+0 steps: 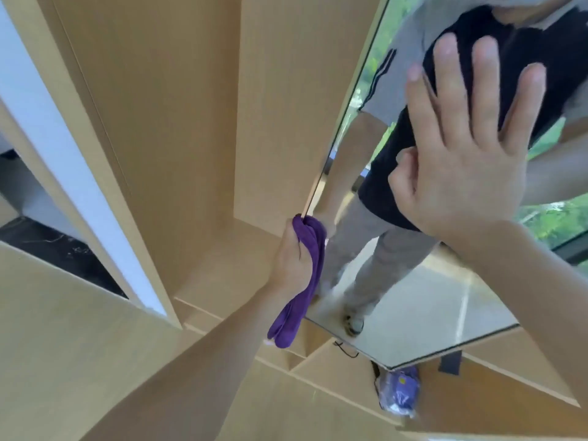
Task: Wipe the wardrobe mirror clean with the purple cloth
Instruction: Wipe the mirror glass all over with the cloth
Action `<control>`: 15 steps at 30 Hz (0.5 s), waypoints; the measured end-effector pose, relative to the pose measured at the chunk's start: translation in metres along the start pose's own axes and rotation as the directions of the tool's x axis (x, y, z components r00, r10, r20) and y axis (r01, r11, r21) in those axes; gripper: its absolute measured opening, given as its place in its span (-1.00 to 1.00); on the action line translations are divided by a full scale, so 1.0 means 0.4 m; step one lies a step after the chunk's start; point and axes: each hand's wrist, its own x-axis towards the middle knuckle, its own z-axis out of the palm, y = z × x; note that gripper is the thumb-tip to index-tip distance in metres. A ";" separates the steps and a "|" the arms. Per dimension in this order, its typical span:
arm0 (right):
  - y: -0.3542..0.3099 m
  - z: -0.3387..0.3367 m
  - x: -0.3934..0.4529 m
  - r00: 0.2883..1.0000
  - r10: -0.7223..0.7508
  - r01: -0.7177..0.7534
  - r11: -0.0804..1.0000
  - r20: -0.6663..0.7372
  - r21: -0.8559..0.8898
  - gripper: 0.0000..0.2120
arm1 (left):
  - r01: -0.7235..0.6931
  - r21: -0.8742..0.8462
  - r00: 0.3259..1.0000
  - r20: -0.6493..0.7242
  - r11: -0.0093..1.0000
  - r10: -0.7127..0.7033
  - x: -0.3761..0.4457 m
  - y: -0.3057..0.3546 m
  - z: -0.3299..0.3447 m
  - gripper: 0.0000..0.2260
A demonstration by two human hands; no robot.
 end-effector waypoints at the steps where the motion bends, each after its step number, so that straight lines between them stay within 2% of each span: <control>1: -0.003 -0.005 -0.001 1.000 0.000 0.000 1.000 0.031 0.011 -0.34 | 0.014 0.007 1.000 0.002 1.000 -0.014 -0.005 -0.025 0.005 -0.82; 6: -0.003 -0.022 -0.002 0.990 0.039 -0.054 0.993 0.139 0.103 -0.34 | 0.092 0.025 0.996 0.005 0.995 -0.092 -0.019 -0.132 0.028 -0.78; 9: -0.007 -0.018 -0.009 0.995 0.025 -0.036 0.993 0.097 0.116 -0.33 | 0.120 0.044 0.993 0.006 0.992 -0.120 -0.028 -0.182 0.037 -0.76; 12: 0.005 -0.018 -0.007 0.999 0.009 -0.014 0.994 0.044 0.113 -0.34 | 0.176 -0.021 0.984 -0.005 0.984 -0.176 -0.035 -0.196 0.042 -0.72; 14: -0.003 -0.005 -0.024 0.994 -0.090 0.083 0.990 0.059 0.111 -0.33 | 0.159 0.028 0.987 -0.008 0.987 -0.159 -0.040 -0.198 0.040 -0.72; 15: -0.025 0.007 -0.049 0.971 -0.216 0.208 0.974 0.101 0.088 -0.31 | 0.149 0.057 0.989 -0.009 0.987 -0.148 -0.046 -0.197 0.035 -0.73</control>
